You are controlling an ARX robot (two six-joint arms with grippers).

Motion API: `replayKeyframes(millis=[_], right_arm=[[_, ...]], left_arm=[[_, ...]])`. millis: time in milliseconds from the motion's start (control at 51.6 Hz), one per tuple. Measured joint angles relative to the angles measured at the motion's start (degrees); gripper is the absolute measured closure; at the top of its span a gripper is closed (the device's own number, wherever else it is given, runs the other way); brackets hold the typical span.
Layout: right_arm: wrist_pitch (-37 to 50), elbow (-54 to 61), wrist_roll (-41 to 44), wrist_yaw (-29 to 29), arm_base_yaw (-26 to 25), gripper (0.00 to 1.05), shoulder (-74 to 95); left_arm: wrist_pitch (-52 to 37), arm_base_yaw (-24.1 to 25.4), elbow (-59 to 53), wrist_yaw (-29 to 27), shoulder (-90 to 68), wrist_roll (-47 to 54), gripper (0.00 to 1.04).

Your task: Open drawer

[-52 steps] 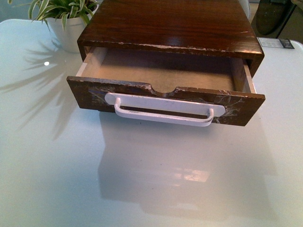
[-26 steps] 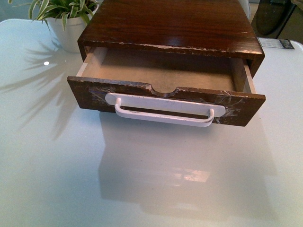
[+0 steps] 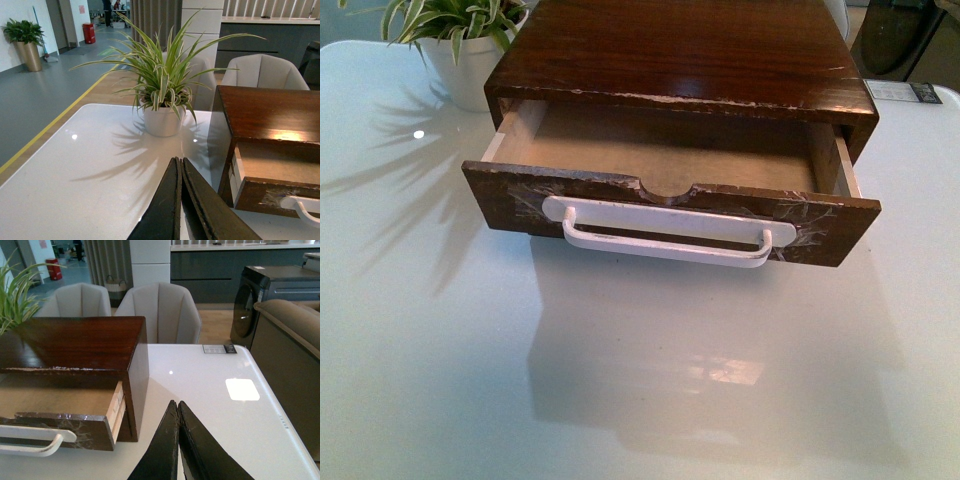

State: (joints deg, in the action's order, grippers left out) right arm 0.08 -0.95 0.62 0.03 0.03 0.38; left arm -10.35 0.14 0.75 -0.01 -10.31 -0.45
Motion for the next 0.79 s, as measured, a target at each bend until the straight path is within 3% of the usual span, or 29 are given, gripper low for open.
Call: replayKeyframes(millis=[97,446,523,601,697,794], right_arm=[[0.0,0.0,0.0,0.0,0.0,1.03,-0.02],[0.0,0.0,0.0,0.0,0.0,1.03,-0.07],[0.0,0.0,0.0,0.0,0.0,0.98,-0.07],[0.0,-0.02,0.0,0.0,0.0,0.84,-0.07],[0.0,0.0,0.0,0.0,0.0,0.59,-0.07],[0.0,0.0,0.0,0.0,0.0,0.44,-0.07]], left_arm=[[9.64,0.0,0.02,0.02,8.31,0.0,1.03],[10.27,0.0,0.02,0.02,9.94,-0.04,1.02],[10.27,0.0,0.02,0.0,9.94,0.0,0.89],[10.27,0.0,0.02,0.0,9.94,0.0,0.77],[10.27,0.0,0.02,0.0,9.94,0.0,0.52],[10.27,0.0,0.02,0.02,9.94,0.0,0.36]])
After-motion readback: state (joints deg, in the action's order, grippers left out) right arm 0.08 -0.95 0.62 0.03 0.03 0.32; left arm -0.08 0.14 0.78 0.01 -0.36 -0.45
